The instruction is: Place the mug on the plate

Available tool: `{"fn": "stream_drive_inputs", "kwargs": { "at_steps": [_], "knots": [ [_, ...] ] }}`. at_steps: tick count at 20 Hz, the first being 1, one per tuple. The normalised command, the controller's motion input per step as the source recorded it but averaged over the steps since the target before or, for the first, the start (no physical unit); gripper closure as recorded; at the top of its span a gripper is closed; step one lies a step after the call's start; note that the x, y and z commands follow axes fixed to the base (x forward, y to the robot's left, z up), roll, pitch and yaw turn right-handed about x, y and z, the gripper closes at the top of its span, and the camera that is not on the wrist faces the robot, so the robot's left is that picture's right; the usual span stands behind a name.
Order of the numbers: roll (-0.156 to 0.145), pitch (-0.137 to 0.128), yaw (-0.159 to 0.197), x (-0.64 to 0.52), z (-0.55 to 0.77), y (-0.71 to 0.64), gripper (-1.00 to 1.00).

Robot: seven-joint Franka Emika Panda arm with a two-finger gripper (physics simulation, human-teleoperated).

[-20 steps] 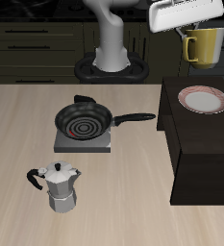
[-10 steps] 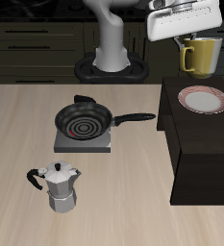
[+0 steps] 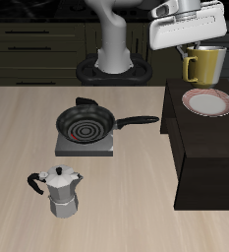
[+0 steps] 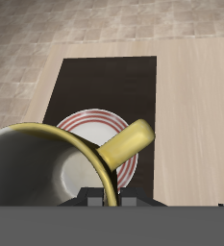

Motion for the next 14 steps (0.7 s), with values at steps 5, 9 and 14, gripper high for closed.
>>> {"fn": "stream_drive_inputs", "kwargs": {
  "at_steps": [5,9,14],
  "knots": [
    [-0.009,0.027,-0.001,0.15,-0.13,-0.07,1.0],
    [-0.001,0.043,0.004,0.17,-0.22,0.03,1.0],
    [0.039,0.051,0.057,0.06,-0.23,0.18,-1.0]
  ]
}}
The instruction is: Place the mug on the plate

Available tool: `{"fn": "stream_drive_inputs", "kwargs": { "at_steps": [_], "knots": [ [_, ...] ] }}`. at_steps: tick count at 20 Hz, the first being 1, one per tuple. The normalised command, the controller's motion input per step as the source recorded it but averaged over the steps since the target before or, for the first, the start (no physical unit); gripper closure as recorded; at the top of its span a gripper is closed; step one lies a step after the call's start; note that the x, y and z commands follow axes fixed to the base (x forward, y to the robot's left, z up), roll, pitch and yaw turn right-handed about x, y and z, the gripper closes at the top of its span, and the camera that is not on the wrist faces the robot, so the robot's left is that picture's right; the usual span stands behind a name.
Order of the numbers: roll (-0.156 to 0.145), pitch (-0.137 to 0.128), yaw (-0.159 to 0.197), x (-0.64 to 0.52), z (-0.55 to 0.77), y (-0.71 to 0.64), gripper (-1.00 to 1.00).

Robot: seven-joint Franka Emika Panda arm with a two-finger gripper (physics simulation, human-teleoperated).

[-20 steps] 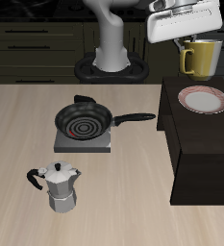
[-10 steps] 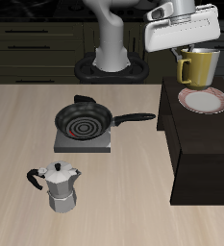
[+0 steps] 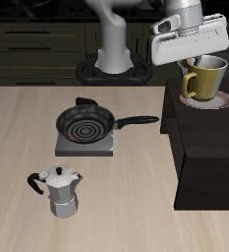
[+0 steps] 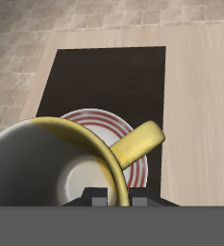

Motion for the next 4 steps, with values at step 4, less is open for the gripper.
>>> {"fn": "stream_drive_inputs", "kwargs": {
  "at_steps": [4],
  "knots": [
    [0.046,-0.027,0.03,-0.1,-0.01,0.14,-1.0]
  ]
}}
